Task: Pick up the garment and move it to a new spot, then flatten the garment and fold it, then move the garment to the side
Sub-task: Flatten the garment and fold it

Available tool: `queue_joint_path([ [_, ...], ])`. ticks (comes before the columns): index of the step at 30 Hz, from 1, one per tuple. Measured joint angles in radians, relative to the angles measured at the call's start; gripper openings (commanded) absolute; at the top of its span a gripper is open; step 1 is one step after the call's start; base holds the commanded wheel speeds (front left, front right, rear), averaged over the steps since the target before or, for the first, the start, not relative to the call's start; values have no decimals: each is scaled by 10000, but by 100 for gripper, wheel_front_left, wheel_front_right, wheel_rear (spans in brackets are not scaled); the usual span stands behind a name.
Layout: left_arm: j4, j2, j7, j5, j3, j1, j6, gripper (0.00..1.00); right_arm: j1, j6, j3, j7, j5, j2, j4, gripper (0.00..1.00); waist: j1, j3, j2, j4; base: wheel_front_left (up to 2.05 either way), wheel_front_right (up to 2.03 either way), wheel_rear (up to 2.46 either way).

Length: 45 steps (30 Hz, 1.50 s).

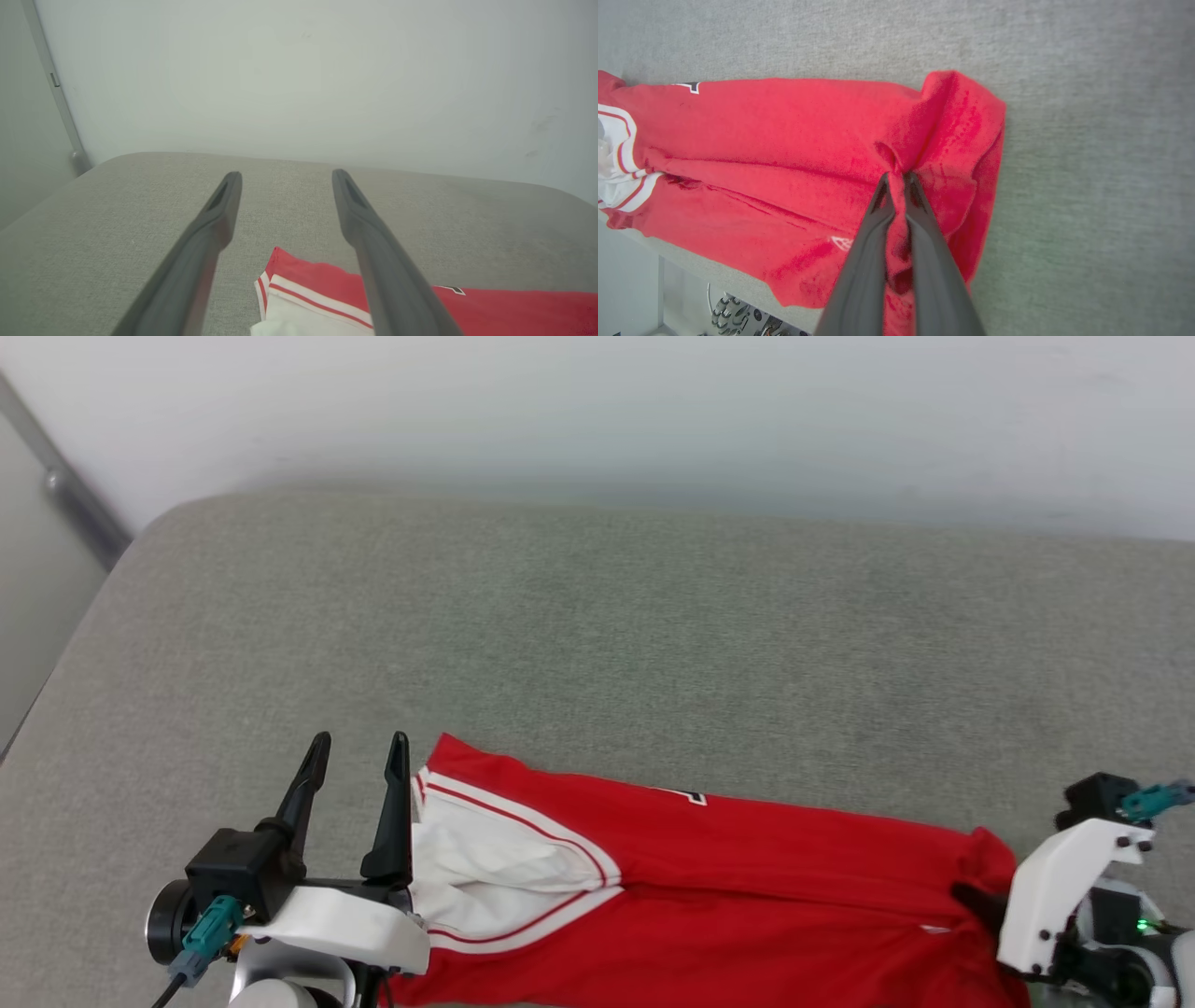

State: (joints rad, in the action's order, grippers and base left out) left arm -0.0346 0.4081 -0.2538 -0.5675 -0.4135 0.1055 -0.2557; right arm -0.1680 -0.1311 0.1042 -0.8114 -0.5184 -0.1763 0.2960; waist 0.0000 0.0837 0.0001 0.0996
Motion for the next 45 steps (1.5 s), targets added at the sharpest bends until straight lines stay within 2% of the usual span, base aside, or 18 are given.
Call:
queue_joint_path([
  [6, -155, 67, 42, -4, 31, -173, -127, 100, -248, 0, 1034, -90, 280, -508, -46, 0, 0, -170, 0, -443, 0, 0, 0],
  [11, -205, 119, 58, -2, 12, -180, -174, 100, -352, 0, 2305, -451, 694, -566, -305, 0, 0, -170, 0, -752, 0, 0, 0],
  [16, -188, 109, 77, -2, -31, -182, -186, 100, -546, 2, 3645, -1770, 412, 351, -510, 0, 0, -218, 0, -940, 0, 0, 0],
  [19, -184, 113, 90, -4, -59, -188, -186, 100, -712, 2, 4176, -2945, -451, 993, -625, 0, 0, -283, 0, -976, 0, 0, 0],
  [22, -171, 117, 132, -4, -96, -188, -182, 100, -797, 2, 4334, -3871, -1394, 1202, -585, 0, 0, -327, 0, -939, 0, 0, 0],
  [24, -159, 128, 148, -4, -132, -185, -173, 100, -970, 2, 4247, -4192, -2974, 1195, 94, 0, 0, -336, 0, -897, 0, 0, 0],
  [29, -84, 119, 286, -4, -309, -121, -73, 100, -1473, 2, 2661, -3611, -5967, 1248, 2027, 0, 0, -367, 0, -649, 0, 0, 0],
  [36, -17, 31, 357, -4, -525, 46, 40, 100, -1894, 2, -836, -1534, -8730, 1244, 2920, 0, 0, -304, 0, -156, 0, 0, 0],
  [40, 54, -88, 359, -6, -610, 242, 136, 100, -2056, 2, -2771, -117, -9570, 1250, 2913, 0, 0, -186, 0, 185, 0, 0, 0],
  [43, 138, -142, 316, -13, -631, 284, 171, 100, -2242, 2, -3795, 932, -9697, 1256, 3032, 0, 0, -65, 0, 424, 0, 0, 0],
  [45, 207, -176, 305, -61, -627, 336, 180, 100, -2415, 2, -4144, 1712, -9612, 1262, 3229, 31, 0, 31, 0, 560, 0, 0, 0],
])
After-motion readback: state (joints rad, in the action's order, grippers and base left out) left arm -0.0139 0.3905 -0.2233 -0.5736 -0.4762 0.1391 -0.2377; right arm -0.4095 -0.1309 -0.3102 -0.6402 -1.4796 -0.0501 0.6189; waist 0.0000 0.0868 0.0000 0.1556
